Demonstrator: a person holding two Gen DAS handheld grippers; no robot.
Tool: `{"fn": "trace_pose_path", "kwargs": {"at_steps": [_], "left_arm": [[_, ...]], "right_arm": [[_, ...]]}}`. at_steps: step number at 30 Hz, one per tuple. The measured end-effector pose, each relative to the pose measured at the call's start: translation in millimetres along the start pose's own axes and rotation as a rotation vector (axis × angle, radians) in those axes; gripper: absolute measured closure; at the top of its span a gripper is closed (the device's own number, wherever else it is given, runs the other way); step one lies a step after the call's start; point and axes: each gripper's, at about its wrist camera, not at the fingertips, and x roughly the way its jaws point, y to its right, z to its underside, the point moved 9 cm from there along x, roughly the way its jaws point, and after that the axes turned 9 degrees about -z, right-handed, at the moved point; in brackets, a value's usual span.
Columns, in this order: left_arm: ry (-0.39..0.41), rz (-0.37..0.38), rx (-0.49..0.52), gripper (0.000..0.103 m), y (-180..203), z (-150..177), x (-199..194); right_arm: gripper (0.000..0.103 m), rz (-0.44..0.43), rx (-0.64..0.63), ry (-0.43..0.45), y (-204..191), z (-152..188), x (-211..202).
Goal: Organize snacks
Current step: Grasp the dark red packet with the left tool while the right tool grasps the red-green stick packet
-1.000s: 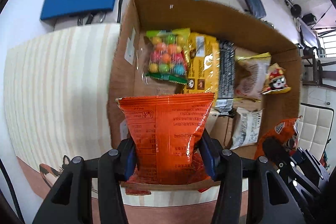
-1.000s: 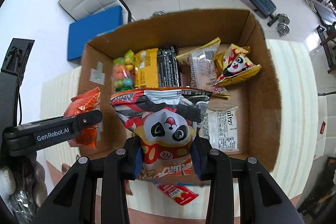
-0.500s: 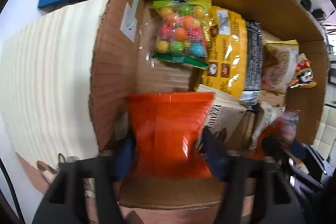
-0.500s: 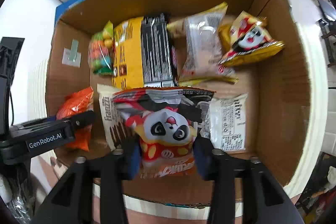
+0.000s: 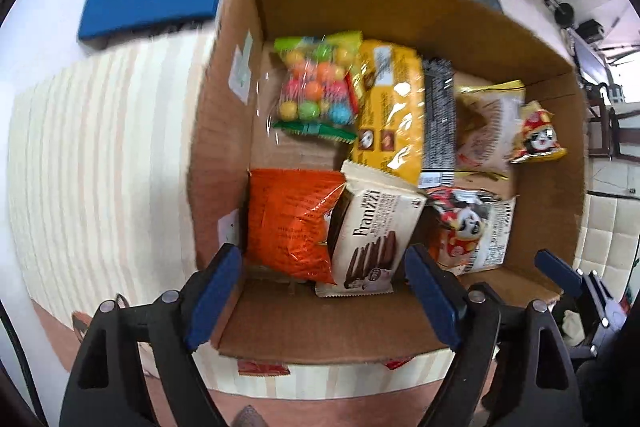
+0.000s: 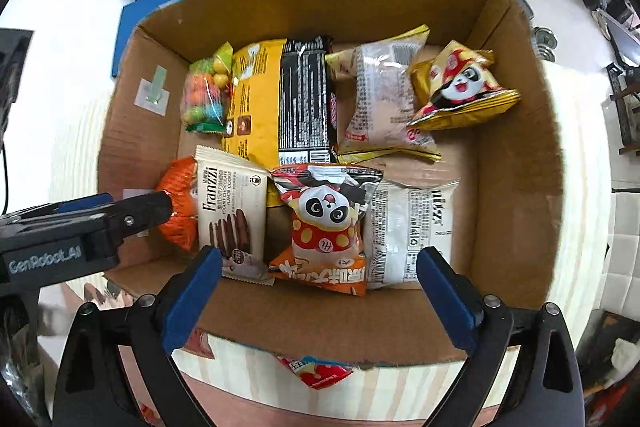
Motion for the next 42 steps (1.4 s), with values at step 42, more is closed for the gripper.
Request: {"fn": "trace_pose_path", "kwargs": {"at_steps": [42], "left_arm": [[-0.099, -0.123, -0.053, 0.017, -67.0, 160.9, 133.0]], "right_arm": [[0.034, 0.077, -0.057, -0.15, -3.6, 162.3, 95.6]]}}
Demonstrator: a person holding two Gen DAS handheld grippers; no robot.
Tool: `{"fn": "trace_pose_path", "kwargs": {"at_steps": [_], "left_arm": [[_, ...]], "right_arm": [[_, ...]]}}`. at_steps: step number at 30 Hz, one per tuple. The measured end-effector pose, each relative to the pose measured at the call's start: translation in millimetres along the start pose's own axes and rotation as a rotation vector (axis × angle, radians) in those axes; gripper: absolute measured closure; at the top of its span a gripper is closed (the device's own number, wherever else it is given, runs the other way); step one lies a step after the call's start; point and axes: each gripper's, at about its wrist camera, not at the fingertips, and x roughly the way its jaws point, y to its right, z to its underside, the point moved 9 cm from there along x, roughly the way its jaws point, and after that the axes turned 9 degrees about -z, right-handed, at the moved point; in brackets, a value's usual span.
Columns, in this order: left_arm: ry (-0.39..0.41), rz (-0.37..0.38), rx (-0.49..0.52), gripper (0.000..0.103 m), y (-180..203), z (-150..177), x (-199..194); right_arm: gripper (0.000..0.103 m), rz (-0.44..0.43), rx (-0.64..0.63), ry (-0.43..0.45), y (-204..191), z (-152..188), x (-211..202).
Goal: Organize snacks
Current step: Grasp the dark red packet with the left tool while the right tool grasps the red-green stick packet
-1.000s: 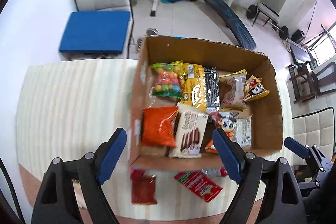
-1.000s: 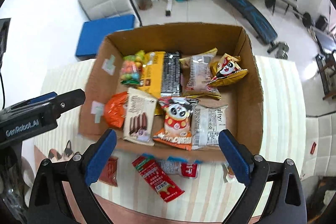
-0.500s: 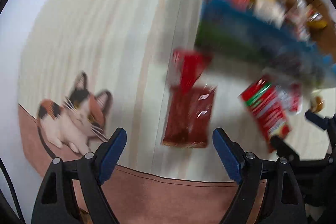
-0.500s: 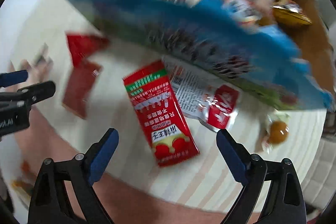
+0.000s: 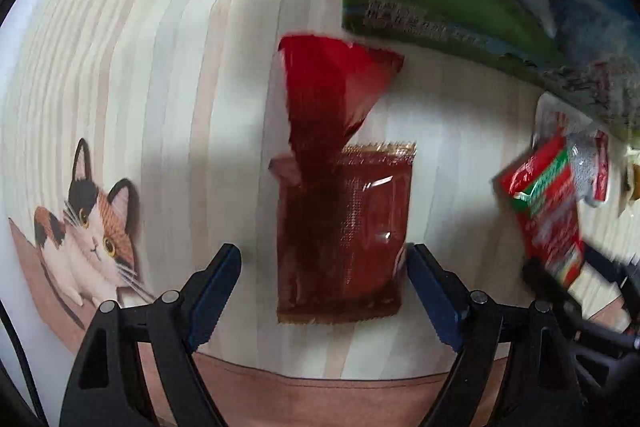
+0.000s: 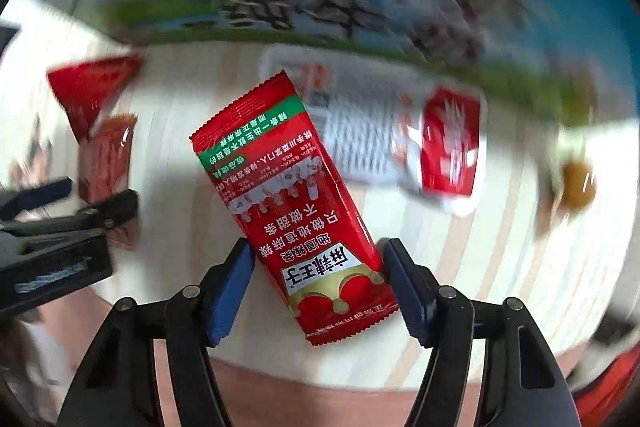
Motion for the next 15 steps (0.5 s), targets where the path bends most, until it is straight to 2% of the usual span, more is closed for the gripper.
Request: {"fn": "trace_pose_path", "kwargs": {"at_steps": [4, 6, 8, 10, 15], "left_arm": [[0.0, 0.019, -0.003, 0.019, -1.7, -2.1, -0.4], [0.004, 0.033, -0.018, 0.024, -7.0, -4.5, 1.5], [0.017, 0.034, -0.02, 0.032, -12.9, -4.3, 0.8], [0.023, 0.033, -0.014, 0.046, -14.0, -3.7, -2.8], [0.024, 0.02, -0.005, 0.047, -14.0, 1.7, -6.0]], "right_arm": [[0.033, -0.201, 0.178, -0.085, 4.0, 13.3, -0.5], [0.031, -0.235, 0.192, -0.091, 6.3, 13.7, -2.0], [0.031, -0.206, 0.157, -0.087, 8.3, 12.9, -4.3], [0.031, -0.146, 0.084, -0.09, 4.4, 11.5, -5.0], [0.029, -0.034, -0.06, -0.094, -14.1, 8.3, -0.1]]}}
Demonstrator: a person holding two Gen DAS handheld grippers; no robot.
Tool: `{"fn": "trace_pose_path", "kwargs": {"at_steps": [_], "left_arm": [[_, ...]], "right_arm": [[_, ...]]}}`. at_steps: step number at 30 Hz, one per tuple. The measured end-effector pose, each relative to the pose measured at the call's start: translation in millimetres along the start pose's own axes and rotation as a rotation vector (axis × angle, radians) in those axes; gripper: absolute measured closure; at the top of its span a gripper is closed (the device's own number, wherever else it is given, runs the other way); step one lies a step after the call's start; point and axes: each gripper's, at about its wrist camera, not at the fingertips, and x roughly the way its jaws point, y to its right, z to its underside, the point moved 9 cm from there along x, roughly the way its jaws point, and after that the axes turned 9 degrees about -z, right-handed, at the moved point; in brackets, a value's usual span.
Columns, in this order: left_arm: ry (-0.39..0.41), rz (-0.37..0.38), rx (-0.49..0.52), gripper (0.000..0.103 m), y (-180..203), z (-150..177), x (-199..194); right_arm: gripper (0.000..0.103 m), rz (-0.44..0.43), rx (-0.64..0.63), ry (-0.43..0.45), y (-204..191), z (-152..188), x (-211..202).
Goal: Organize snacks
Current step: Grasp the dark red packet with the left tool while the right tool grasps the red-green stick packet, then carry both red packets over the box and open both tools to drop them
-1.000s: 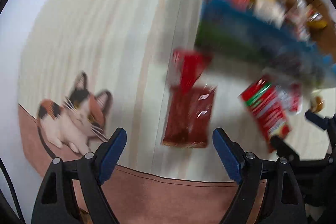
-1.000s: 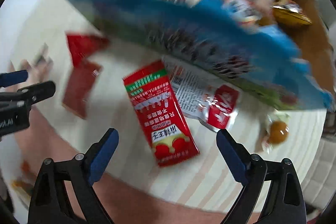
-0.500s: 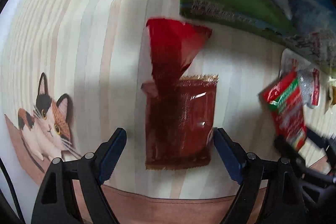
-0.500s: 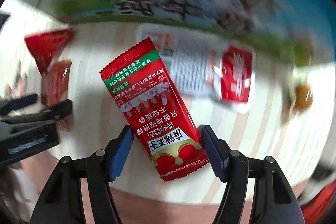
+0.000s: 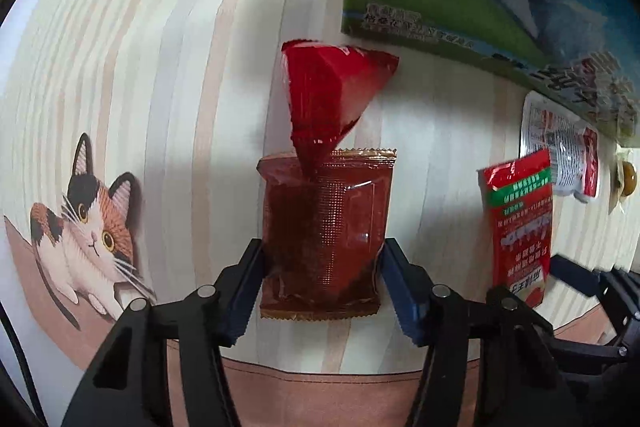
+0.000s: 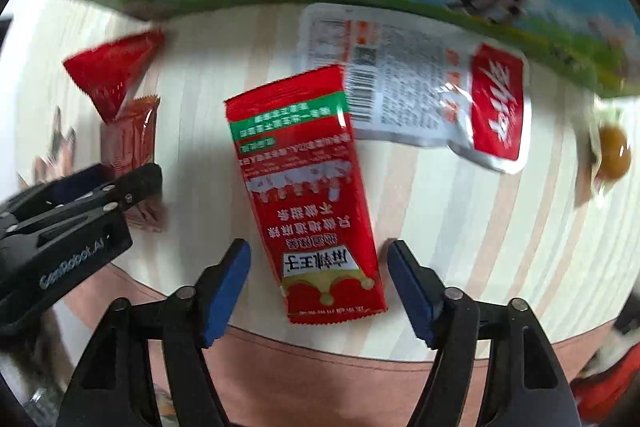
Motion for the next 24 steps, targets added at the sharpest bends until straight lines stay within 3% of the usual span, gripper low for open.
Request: {"fn": "trace_pose_path", "kwargs": {"at_steps": [2, 4, 5, 7, 12, 16, 24], "left_arm": [[-0.001, -0.008, 0.005, 0.047, 3.4, 8.3, 1.6], [0.0, -0.012, 0.003, 0.047, 4.3, 17.6, 2.5], [0.001, -0.015, 0.001, 0.047, 3.9, 21.3, 2.8], [0.004, -0.018, -0.001, 0.047, 6.8, 30.0, 1.7], [0.005, -0.026, -0.01, 0.047, 11.6, 49.8, 4.8], [0.013, -0.03, -0.01, 0.047, 13.9, 69.4, 5.6], [0.061, -0.015, -0.002, 0.048, 21.4, 91.5, -19.1]], "right_arm": [[0.029, 0.07, -0.043, 0.007, -2.6, -1.7, -0.5], [0.036, 0.126, -0.063, 0.035, -2.4, -3.1, -3.0], [0.044, 0.144, -0.076, 0.053, -4.0, -4.5, -5.2], [0.053, 0.144, -0.079, 0.086, -6.7, -2.3, -8.6], [0.058, 0.101, -0.026, 0.105, -2.1, 11.7, -10.9], [0.059, 0.012, 0.045, 0.103, 11.8, 19.2, -18.0], [0.06, -0.07, 0.075, 0.131, 51.5, 76.2, -38.0]]}}
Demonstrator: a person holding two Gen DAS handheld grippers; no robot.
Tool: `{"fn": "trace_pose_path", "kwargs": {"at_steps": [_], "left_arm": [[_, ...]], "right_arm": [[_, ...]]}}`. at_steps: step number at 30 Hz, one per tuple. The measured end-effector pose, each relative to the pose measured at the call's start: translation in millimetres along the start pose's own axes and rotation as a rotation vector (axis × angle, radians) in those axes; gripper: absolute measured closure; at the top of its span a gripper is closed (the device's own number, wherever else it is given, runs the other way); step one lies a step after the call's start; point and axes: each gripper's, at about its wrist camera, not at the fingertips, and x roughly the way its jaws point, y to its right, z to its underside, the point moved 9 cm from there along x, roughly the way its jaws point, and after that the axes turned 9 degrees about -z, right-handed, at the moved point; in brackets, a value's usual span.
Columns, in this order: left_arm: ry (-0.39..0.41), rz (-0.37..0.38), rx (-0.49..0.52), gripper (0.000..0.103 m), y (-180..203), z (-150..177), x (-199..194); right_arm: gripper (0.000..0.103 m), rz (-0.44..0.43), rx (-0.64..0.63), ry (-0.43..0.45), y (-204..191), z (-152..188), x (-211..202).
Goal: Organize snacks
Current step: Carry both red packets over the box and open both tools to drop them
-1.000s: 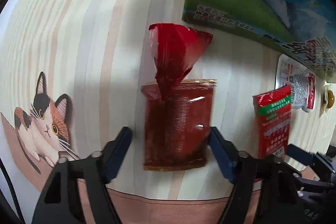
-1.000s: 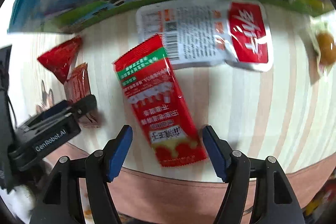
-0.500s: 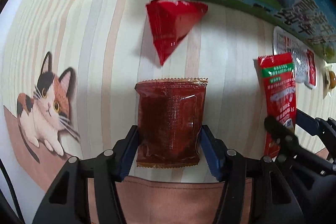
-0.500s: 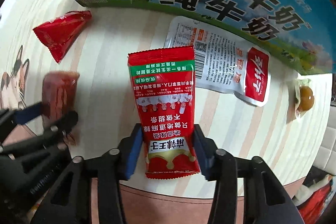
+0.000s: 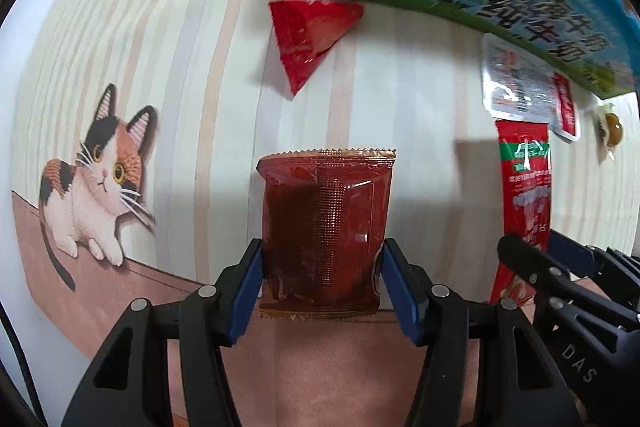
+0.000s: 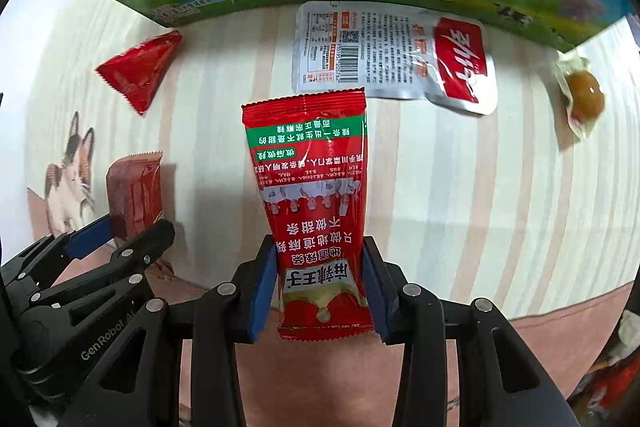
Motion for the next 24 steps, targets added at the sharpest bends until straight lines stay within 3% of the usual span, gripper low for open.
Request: {"fn": "trace_pose_path", "kwargs": {"at_steps": [15, 17, 18, 24], "left_arm": [[0.127, 0.053, 0.037, 0.048, 32.5, 2.5, -88.0], [0.139, 0.065, 0.039, 0.048, 30.4, -9.5, -100.4], [0.146, 0.074, 0.04, 0.048, 30.2, -15.7, -104.9], [0.198, 0.131, 0.042, 0.048, 32.4, -28.2, -147.0]], "right_arm": [[0.061, -0.069, -0.011, 0.095, -4.0, 23.8, -98.0], [0.061, -0.086, -0.002, 0.108, -5.3, 26.1, -104.8], [0.061, -0.078, -0.006, 0.072, -7.8, 31.2, -107.9], [0.061, -0.137, 0.005, 0.138, -10.1, 34.0, -159.0]]}}
